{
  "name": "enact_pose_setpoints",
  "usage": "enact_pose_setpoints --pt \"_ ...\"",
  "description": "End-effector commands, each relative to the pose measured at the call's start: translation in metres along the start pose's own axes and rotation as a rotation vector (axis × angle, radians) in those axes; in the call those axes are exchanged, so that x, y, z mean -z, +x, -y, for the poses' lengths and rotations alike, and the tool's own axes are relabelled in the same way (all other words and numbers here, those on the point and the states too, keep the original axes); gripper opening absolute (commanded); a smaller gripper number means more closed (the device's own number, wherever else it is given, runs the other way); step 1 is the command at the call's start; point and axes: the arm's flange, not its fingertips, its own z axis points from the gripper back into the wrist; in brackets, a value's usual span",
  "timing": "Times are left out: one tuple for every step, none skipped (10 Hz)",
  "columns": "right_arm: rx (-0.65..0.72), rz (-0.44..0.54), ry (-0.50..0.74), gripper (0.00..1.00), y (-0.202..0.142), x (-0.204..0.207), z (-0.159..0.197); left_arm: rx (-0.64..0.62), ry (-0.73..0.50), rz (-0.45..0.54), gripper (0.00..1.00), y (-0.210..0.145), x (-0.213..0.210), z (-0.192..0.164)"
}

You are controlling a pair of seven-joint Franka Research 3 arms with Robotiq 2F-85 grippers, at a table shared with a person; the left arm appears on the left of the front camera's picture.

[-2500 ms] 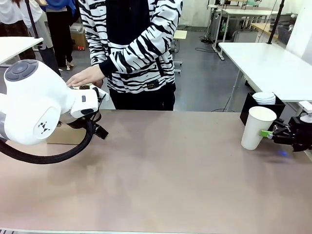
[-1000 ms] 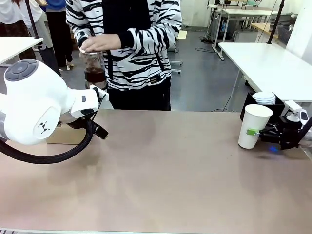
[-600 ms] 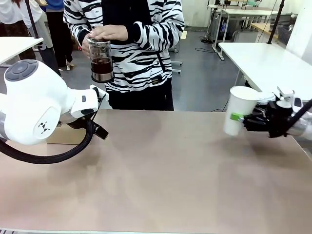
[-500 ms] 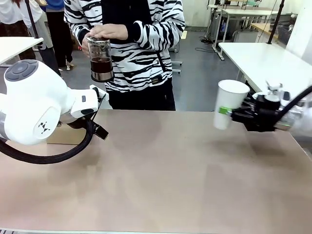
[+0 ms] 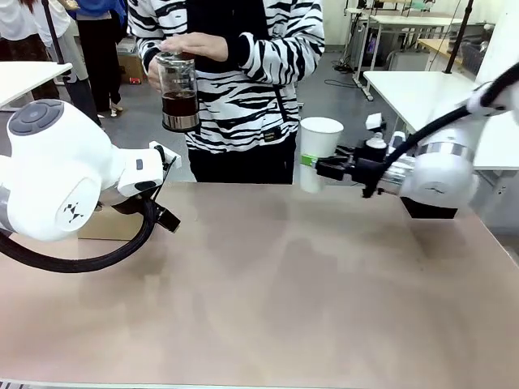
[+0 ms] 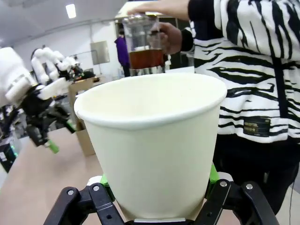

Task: Pour a drink into a cup and package it in a carrier.
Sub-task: Pick up the 600 ml Paper Cup and place it in the middle top area of the table.

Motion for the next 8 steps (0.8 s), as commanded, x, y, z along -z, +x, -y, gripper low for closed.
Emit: enact_pose_setpoints --pt "-0.001 0.017 -0.054 0.8 -0.019 0.033 0.027 0.0 -0.002 0.002 1.0 0.0 -0.001 0.0" --pt "0.028 0.033 -0.063 0.8 -0.03 0.043 0.037 0.0 -0.002 0.002 1.0 0.0 -0.001 0.0" --pt "0.011 0.016 -0.088 0.8 -0.04 0.046 0.042 0.0 -0.002 0.002 1.0 0.0 -0.001 0.0" --pt "0.015 0.013 -0.108 0.8 -0.047 0.046 0.047 0.0 -0.002 0.002 1.0 0.0 -0.001 0.0" --pt "0.019 0.014 -0.113 0.8 -0.055 0.046 0.049 0.0 -0.002 0.002 1.0 0.0 -0.001 0.0" --pt "0.014 0.018 -0.114 0.8 -0.058 0.045 0.052 0.0 -0.002 0.002 1.0 0.0 -0.001 0.0" --pt "-0.007 0.033 -0.068 0.8 -0.057 0.043 0.05 0.0 -0.002 0.002 1.0 0.0 -0.001 0.0" --pt "0.046 0.01 -0.075 0.8 -0.06 0.038 0.05 0.0 -0.002 0.002 1.0 0.0 -0.001 0.0"
